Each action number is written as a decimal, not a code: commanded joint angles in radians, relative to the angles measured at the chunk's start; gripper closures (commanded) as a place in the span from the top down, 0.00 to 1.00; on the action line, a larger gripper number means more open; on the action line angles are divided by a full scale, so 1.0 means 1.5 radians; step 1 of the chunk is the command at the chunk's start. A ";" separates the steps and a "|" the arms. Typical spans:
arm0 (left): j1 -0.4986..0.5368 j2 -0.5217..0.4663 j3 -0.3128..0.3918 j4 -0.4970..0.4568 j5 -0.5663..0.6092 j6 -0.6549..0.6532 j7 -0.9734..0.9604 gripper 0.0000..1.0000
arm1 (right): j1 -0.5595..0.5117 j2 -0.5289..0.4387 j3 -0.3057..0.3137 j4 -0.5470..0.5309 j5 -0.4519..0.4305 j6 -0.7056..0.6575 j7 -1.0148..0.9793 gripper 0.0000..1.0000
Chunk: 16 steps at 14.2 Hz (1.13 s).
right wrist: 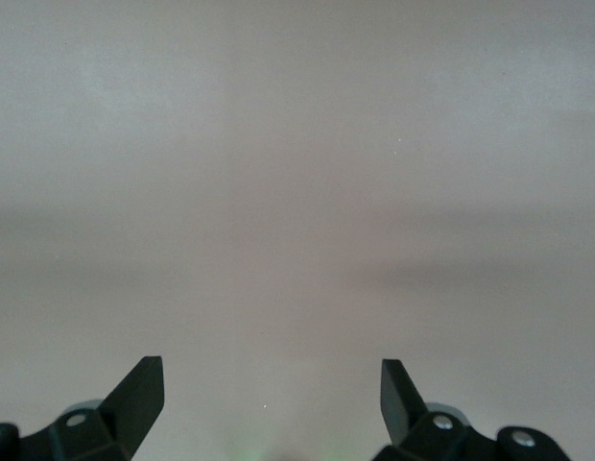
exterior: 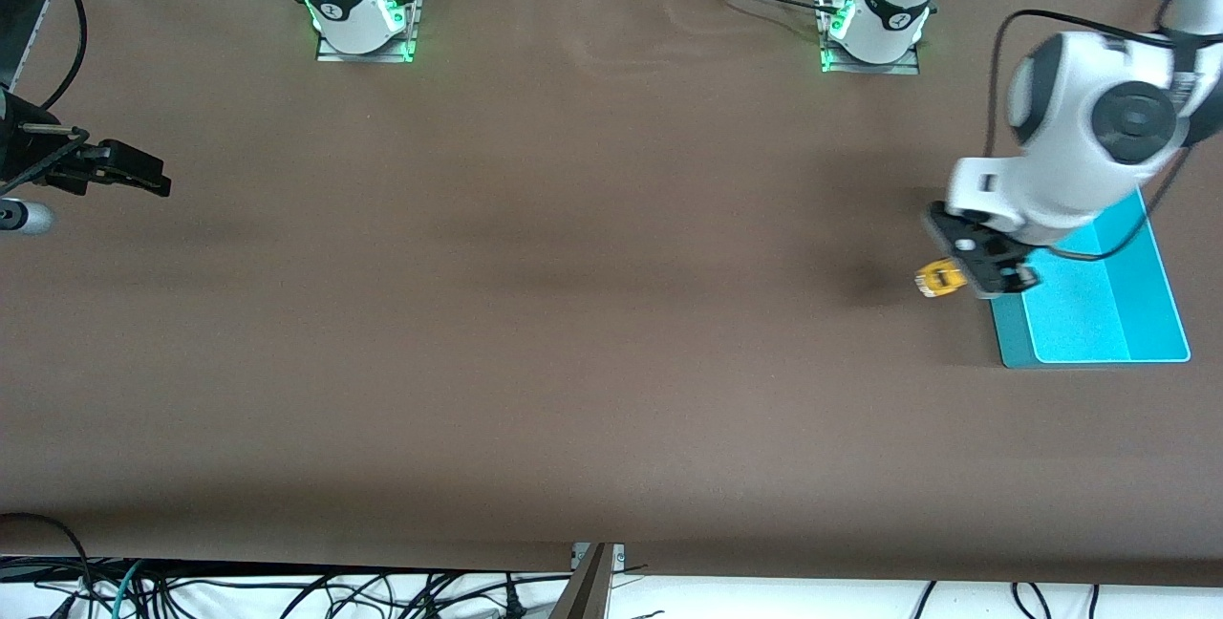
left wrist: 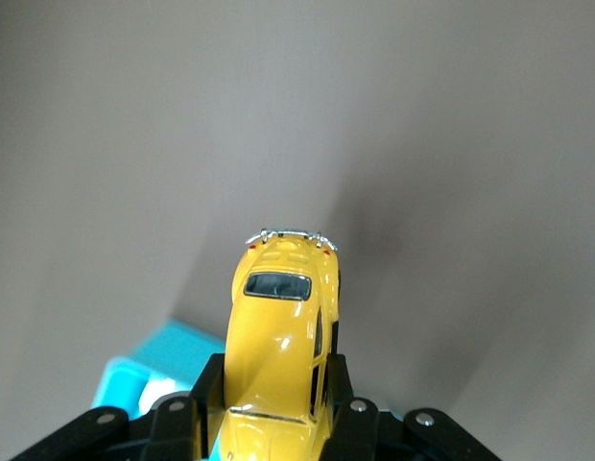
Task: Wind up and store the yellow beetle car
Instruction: 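Lift the car with the left gripper and carry it to the bin, then lower the car into the cyan bin and open the left gripper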
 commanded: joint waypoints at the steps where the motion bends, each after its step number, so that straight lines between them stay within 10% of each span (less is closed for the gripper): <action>1: 0.027 -0.016 0.046 -0.079 -0.012 0.063 0.154 0.00 | -0.006 -0.009 0.005 -0.008 -0.002 -0.001 -0.009 1.00; 16: 0.203 0.011 0.099 -0.247 -0.003 0.209 0.616 0.00 | -0.005 -0.009 0.005 -0.008 -0.003 0.000 -0.009 1.00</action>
